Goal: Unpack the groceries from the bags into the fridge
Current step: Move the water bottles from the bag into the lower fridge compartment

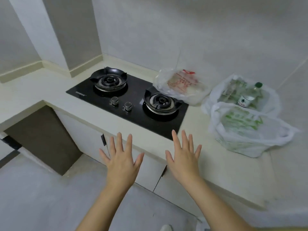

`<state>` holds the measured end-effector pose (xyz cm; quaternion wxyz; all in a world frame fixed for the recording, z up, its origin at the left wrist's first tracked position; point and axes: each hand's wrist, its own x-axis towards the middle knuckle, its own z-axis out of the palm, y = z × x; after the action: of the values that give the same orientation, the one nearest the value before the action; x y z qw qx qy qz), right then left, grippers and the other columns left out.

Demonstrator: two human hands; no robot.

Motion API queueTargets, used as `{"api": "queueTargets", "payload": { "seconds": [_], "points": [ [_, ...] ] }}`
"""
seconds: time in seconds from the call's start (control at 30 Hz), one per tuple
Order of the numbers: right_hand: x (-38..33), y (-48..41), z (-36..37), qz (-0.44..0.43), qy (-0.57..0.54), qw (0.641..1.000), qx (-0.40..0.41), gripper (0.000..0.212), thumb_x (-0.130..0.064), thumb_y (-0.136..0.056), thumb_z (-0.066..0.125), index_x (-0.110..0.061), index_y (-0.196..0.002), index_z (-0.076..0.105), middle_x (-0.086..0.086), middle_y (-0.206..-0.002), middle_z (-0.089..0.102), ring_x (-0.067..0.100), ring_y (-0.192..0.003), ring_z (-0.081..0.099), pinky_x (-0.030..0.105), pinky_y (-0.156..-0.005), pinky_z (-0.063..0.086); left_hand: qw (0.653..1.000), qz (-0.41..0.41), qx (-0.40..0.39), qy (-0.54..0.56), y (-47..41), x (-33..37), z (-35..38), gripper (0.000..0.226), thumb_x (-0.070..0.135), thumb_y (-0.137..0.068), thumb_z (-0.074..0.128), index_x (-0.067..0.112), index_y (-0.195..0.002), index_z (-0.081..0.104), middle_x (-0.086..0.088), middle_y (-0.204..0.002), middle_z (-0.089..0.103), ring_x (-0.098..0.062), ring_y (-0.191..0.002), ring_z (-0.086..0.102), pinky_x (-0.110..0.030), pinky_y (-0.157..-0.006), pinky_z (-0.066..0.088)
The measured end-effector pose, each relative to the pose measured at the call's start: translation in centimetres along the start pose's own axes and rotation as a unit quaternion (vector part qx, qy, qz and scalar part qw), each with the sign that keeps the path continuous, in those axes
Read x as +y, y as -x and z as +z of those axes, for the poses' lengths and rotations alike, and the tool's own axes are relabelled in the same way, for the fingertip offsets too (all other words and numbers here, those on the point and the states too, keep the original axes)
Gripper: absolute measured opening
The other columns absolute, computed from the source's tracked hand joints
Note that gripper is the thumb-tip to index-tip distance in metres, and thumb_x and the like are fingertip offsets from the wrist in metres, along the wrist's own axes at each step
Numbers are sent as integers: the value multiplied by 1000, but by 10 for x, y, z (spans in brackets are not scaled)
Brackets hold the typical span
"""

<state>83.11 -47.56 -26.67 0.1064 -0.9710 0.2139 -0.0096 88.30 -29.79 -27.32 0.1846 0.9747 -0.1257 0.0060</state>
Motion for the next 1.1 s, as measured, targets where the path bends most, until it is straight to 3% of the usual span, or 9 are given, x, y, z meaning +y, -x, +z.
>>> {"api": "queueTargets", "payload": {
  "seconds": [0.17,0.33,0.67,0.83,0.97,1.03,1.1],
  "points": [
    [54,-37,-10,61,-37,997,18,69,-45,-100,34,-34,-153,-10,1,-162,-13,27,-148,-16,59,-116,-5,998,56,-12,-17,-34,45,23,77,69,-88,9,30,-154,9,-4,-162,-4,-26,-147,-16,-57,-113,-12],
    [122,-98,-32,90,-65,992,61,69,-43,-100,37,-32,-154,-4,4,-163,-11,28,-149,-13,60,-115,-7,996,87,-3,-32,-83,106,39,70,58,-94,32,27,-154,14,-7,-162,1,-29,-148,-11,-61,-112,-8],
    [248,-201,-82,163,-98,976,107,68,-40,-99,40,-31,-155,3,4,-163,-6,27,-149,-9,59,-115,-5,984,174,35,-8,-172,248,87,59,41,-89,59,16,-141,46,-12,-152,36,-33,-144,24,-65,-111,10],
    [305,-262,-109,188,-87,969,131,67,-37,-99,42,-26,-155,7,9,-162,-1,33,-149,0,55,-117,15,963,268,17,-31,-233,321,100,57,44,-93,50,18,-143,40,-11,-156,29,-30,-147,17,-62,-113,9],
    [348,-315,-128,218,-88,965,113,65,-35,-99,43,-25,-155,12,10,-162,1,35,-145,17,48,-110,34,935,349,-2,-55,-285,391,108,57,44,-98,42,20,-148,29,-7,-159,17,-26,-148,10,-53,-118,9],
    [366,-339,-137,223,-74,965,114,61,-33,-98,44,-23,-152,18,12,-158,10,36,-137,29,45,-100,42,922,381,9,-61,-312,427,114,56,43,-97,43,19,-146,31,-7,-157,23,-26,-145,17,-48,-116,16],
    [383,-359,-143,222,-30,968,113,54,-31,-98,43,-20,-148,25,14,-149,22,37,-124,42,40,-81,46,913,402,12,-68,-337,458,123,55,42,-97,44,17,-144,34,-7,-153,29,-26,-140,26,-43,-110,26]
  ]
}}
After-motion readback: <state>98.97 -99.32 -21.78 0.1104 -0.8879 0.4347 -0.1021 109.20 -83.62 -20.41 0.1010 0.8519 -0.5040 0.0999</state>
